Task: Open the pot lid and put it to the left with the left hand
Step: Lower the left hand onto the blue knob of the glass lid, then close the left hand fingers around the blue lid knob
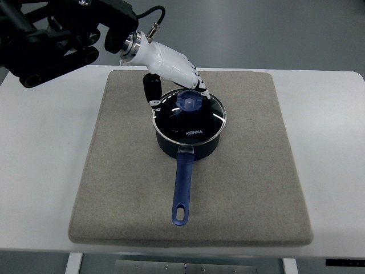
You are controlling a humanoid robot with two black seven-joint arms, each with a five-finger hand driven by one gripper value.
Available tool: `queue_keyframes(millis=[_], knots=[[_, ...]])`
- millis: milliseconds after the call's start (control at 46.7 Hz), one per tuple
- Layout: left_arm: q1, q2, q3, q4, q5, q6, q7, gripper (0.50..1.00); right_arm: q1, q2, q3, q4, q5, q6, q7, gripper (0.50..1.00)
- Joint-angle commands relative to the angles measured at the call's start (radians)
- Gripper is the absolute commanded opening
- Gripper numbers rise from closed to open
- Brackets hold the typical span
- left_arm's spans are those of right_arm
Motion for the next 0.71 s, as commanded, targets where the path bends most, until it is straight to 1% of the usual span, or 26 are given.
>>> queue_keyframes(millis=[0,449,685], knots=[[0.002,-0.008,-0.001,0.02,0.0,0.001,0.0,0.954,0.0,0.0,0.0,0.0,0.0,0.0,0.0,0.917],[0.021,-0.033,-0.001,0.067,0.0,0.004,0.0,0.947,0.0,0.0,0.0,0.0,0.0,0.0,0.0,0.917],[0.021,-0.035,-0.001,0.072,0.0,0.004,0.0,0.943,0.0,0.0,0.0,-0.001,0.0,0.0,0.0,0.917]])
